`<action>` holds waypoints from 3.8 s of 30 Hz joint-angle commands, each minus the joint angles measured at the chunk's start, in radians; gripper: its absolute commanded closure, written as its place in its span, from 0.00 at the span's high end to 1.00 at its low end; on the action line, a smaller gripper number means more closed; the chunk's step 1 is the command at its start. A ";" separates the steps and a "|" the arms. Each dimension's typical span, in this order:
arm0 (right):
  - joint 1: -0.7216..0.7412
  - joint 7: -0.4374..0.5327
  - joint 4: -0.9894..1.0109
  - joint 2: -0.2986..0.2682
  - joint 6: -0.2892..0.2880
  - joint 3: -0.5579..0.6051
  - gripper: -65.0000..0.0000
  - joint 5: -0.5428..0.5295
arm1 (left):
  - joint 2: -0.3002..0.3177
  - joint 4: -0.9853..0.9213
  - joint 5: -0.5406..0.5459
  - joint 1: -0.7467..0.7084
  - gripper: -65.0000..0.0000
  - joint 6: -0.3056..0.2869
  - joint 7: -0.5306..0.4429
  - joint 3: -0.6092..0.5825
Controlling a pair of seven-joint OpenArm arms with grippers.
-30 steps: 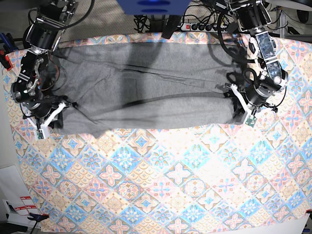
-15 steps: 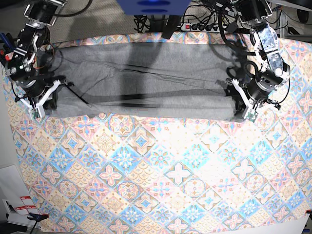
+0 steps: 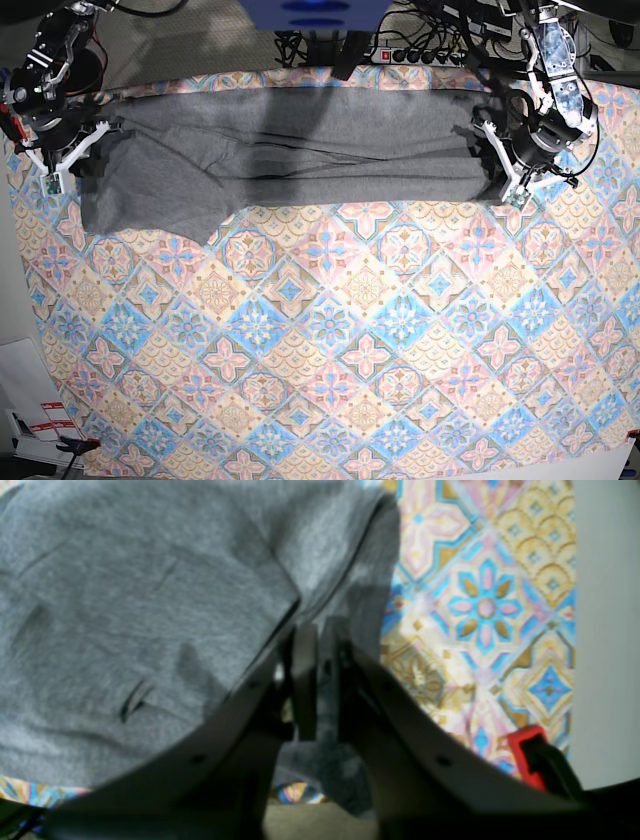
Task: Fold the T-shirt properly
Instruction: 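Pull the grey strip with both grippers toward the robot base, then release the strip end with the left gripper and raise it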
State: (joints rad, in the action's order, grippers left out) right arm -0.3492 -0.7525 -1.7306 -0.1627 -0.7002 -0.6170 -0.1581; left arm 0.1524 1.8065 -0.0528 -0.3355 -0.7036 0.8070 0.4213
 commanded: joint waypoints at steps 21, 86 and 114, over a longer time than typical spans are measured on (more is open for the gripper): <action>-0.012 0.020 -0.015 0.015 0.002 -0.004 0.07 -0.013 | -0.003 -0.159 -0.210 0.017 0.00 0.005 -0.013 -0.035; 0.016 0.021 0.056 0.027 0.002 0.095 0.37 -0.007 | -0.124 -0.052 0.147 -0.113 0.56 0.005 -0.011 0.353; 0.009 0.021 0.047 0.025 0.002 0.095 0.37 -0.007 | -0.089 -0.353 0.158 0.023 0.38 0.005 -0.005 0.092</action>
State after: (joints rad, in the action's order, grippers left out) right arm -0.3439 -0.7490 -1.6638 -0.1223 -0.6960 -0.5186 -0.1562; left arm 0.0830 1.4624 0.1104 -0.3035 -0.6647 0.7403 0.5308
